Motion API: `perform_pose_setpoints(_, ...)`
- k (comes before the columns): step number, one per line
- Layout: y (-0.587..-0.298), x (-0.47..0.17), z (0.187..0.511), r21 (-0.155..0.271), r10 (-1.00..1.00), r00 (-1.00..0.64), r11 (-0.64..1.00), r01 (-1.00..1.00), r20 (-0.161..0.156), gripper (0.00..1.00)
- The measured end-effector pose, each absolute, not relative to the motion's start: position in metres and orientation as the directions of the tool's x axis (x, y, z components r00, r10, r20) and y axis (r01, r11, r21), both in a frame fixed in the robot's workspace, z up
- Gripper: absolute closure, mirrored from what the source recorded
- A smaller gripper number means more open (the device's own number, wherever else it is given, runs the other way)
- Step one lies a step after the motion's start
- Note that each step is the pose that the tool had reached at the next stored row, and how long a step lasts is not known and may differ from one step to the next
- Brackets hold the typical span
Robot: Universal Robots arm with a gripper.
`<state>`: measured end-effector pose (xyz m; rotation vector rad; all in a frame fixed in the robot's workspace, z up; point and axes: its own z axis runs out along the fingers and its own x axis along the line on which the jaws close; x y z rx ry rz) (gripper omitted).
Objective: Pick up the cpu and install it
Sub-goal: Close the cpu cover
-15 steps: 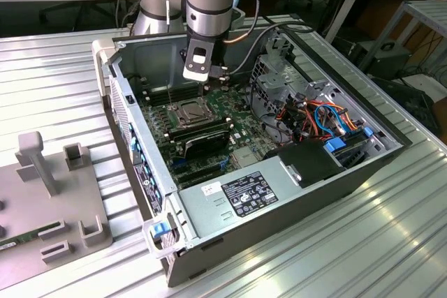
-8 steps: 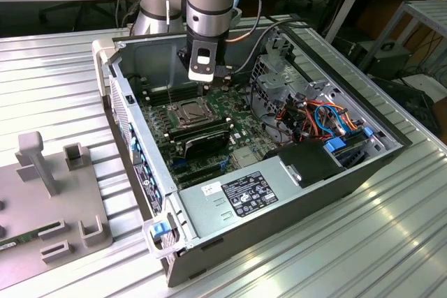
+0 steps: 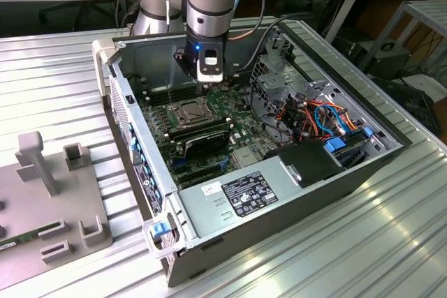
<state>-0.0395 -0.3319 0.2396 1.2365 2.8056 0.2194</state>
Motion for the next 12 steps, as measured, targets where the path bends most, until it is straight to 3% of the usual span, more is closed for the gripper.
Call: perform_pose_setpoints(12,-0.3319,-0.0395,0.2396,0.157,0.651,-0.759,0.750,0.642,-0.005,0.89)
